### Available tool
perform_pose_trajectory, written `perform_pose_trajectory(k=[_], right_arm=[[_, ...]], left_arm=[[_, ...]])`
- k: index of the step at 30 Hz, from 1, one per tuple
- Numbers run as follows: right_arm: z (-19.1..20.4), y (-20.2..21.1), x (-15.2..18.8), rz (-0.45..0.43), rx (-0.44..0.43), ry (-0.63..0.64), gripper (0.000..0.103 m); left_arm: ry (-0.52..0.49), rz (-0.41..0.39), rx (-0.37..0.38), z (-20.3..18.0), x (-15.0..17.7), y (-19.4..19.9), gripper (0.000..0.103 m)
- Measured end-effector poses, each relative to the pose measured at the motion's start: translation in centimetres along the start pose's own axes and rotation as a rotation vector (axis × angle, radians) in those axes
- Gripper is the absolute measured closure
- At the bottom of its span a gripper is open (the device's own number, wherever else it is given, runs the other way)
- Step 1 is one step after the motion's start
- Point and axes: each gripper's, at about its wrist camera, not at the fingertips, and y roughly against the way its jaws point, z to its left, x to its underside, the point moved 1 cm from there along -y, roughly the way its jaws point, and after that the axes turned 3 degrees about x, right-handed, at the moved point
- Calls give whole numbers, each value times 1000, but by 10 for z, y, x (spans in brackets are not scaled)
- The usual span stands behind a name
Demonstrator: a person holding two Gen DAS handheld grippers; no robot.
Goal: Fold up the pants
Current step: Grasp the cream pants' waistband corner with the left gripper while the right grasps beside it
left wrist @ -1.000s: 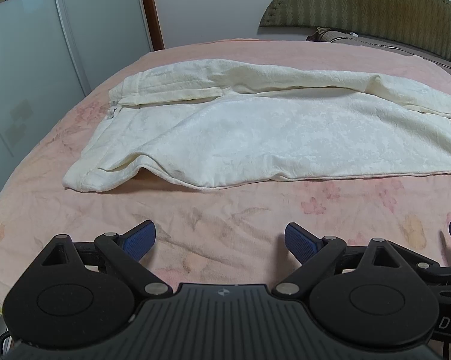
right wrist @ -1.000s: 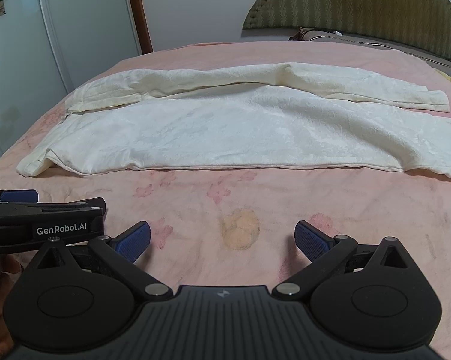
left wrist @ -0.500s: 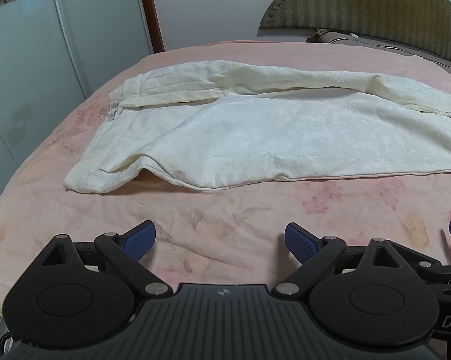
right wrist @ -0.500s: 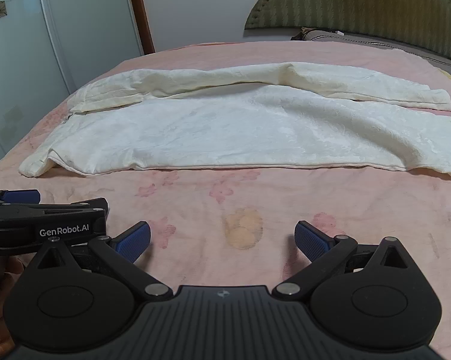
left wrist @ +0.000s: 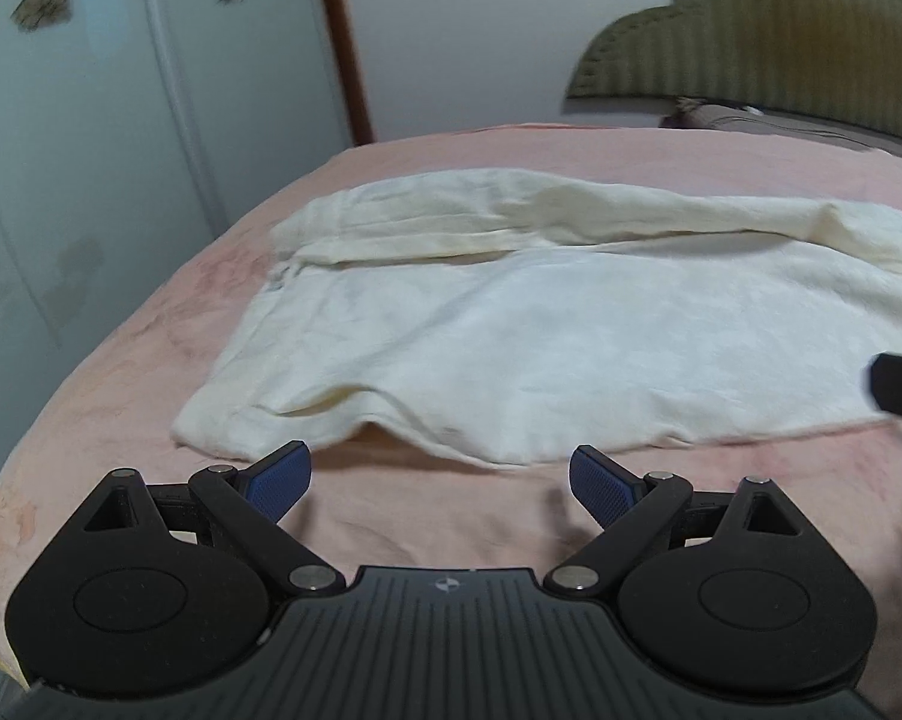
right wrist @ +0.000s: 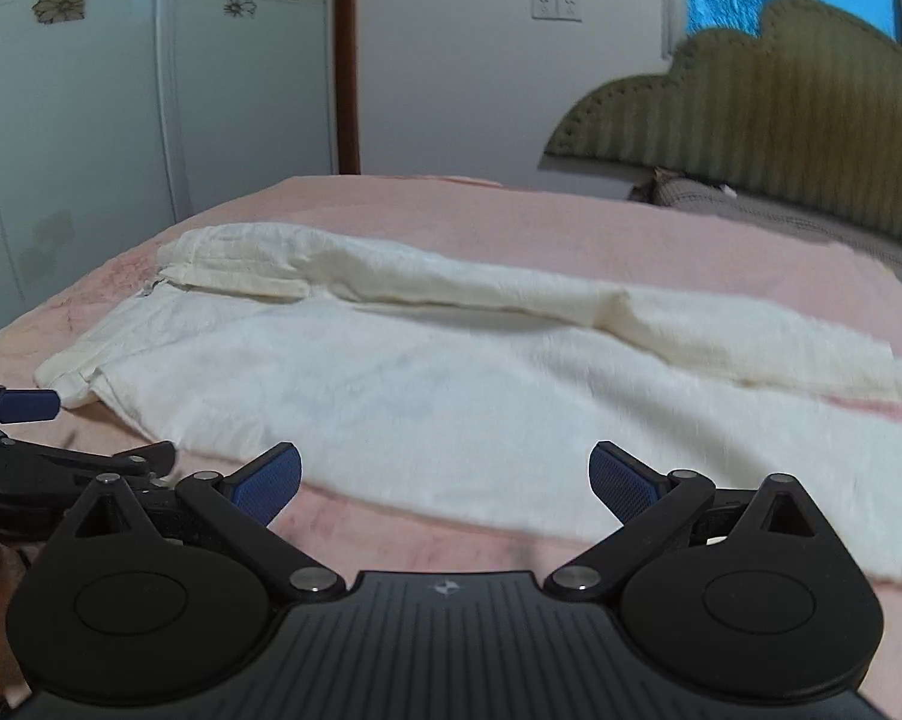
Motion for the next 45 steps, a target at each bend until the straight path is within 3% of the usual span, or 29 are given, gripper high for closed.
perform_pose_trajectory(k=[2,5,8,9,12,14,16,19,24,27,29,30,31,33,39,42,45], right_arm=[[9,2,-7,-93,24,71,0],[36,5,-8,-220,21,256,0],[71,-22,-5,-128,-154,398,0],[84,-27,-2,-135,-185,444,1],[141,-39,11,-197,-193,685,4],[170,-49,19,-242,-201,812,14],[190,-65,21,-242,-205,877,34],[204,-87,16,-241,-184,906,56],[209,-98,0,-254,-215,884,76],[199,-99,-13,-234,-274,769,83],[191,-103,-24,-190,-325,681,85],[189,-101,-28,-173,-346,648,85],[186,-102,-31,-161,-359,628,86],[187,-102,-33,-149,-383,624,86],[193,-90,-29,-96,-543,586,88],[195,-77,-33,-87,-625,556,88],[198,-70,-33,-55,-726,520,88]], left_arm=[[62,28,-13,23,-2,-10,8],[177,65,30,59,-3,-18,8],[300,114,121,90,-2,-24,7],[344,132,161,97,-1,-26,7],[463,141,241,116,-1,-27,8],[539,136,310,128,-1,-26,9],[617,137,359,140,-1,-29,9],[751,144,428,157,1,-41,8],[881,202,543,158,-2,-68,8],[946,197,526,157,-4,-77,10],[987,170,487,160,-5,-80,23],[992,148,463,161,-6,-79,47],[981,130,438,163,-7,-78,84],[945,95,384,167,-8,-72,100],[832,-87,298,172,-11,-27,100],[771,-105,266,171,-10,-5,100],[739,-62,216,166,0,0,100]])
